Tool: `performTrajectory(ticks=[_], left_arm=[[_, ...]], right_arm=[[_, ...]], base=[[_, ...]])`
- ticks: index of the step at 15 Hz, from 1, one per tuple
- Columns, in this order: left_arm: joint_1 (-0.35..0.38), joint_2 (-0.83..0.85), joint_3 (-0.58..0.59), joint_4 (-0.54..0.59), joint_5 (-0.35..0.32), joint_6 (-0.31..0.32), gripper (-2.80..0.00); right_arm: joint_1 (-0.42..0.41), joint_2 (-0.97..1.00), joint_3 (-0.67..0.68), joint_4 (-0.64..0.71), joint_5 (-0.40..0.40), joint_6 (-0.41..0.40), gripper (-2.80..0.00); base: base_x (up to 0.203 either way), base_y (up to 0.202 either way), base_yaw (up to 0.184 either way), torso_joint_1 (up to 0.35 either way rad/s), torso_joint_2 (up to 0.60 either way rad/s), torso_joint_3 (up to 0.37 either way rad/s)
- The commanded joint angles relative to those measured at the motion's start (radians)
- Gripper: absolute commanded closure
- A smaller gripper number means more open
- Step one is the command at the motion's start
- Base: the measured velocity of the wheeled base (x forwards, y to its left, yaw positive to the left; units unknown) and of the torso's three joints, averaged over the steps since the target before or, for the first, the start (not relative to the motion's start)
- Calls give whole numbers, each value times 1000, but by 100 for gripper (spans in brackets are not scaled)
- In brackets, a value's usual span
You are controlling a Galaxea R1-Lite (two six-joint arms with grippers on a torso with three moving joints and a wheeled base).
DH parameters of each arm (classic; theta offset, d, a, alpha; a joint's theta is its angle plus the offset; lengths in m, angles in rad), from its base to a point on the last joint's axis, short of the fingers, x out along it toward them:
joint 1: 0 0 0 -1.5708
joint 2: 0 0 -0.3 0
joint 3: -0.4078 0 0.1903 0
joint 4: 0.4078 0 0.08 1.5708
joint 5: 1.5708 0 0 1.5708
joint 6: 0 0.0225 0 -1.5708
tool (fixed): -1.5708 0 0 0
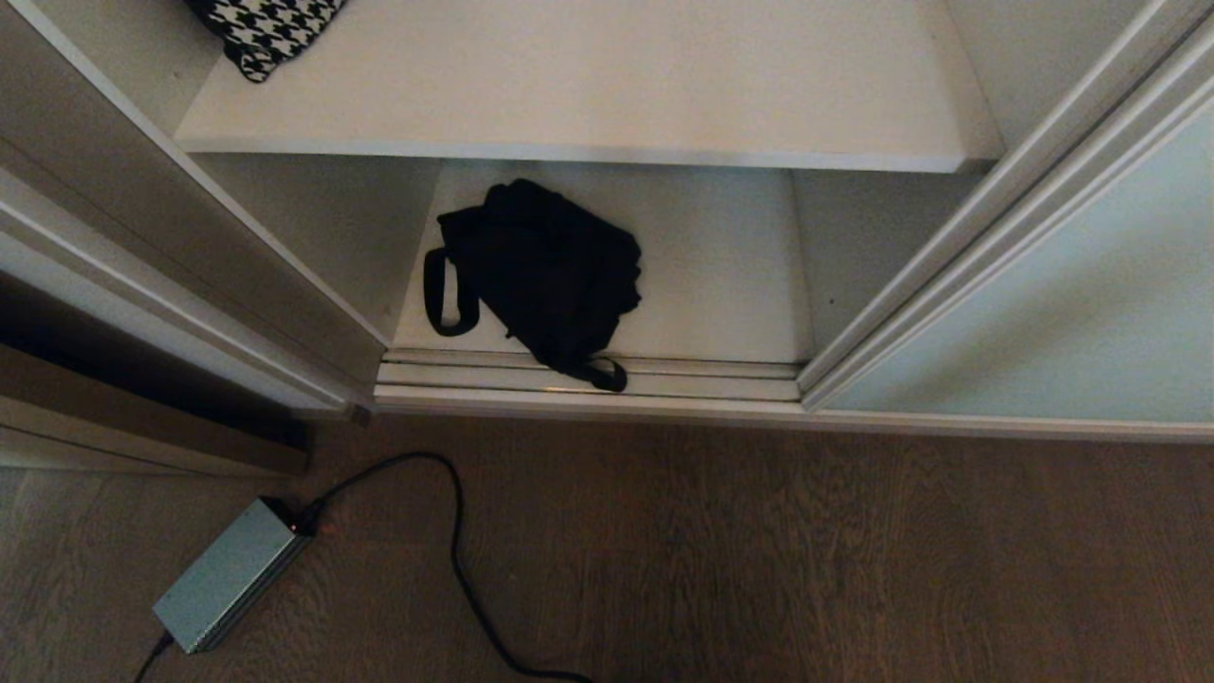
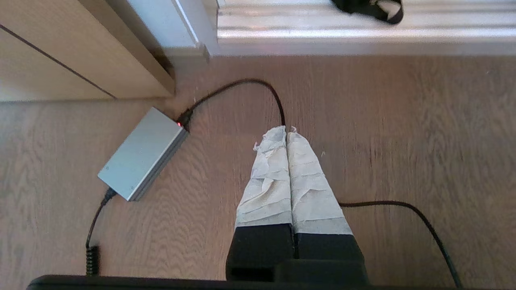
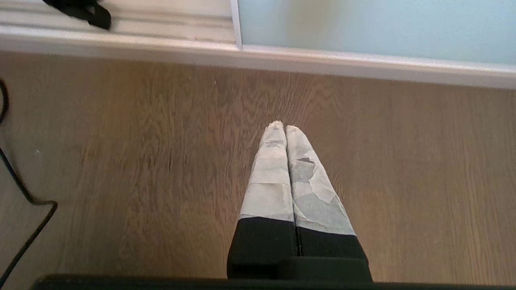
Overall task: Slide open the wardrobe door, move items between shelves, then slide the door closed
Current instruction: Place the bag on the higher shelf
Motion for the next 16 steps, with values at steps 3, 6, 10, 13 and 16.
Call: performTrajectory(ticks=[3, 6, 10, 13, 16], left_arm=[[0, 4, 2, -1, -1, 0, 0], [0, 4, 2, -1, -1, 0, 0], [0, 4, 2, -1, -1, 0, 0], [0, 4, 2, -2, -1, 0, 0], [1, 4, 2, -4, -1, 0, 0]], right_arm=[[0, 0, 0, 0, 0, 0, 0], [0, 0, 2, 0, 0, 0, 0], [0, 0, 0, 0, 0, 0, 0], [0, 0, 2, 0, 0, 0, 0], [0, 0, 0, 0, 0, 0, 0]], base=[[0, 0, 0, 3, 5, -199], [0, 0, 0, 2, 5, -194], [0, 0, 0, 2, 3, -197], [0, 0, 0, 4, 2, -200], [0, 0, 0, -1, 0, -201]])
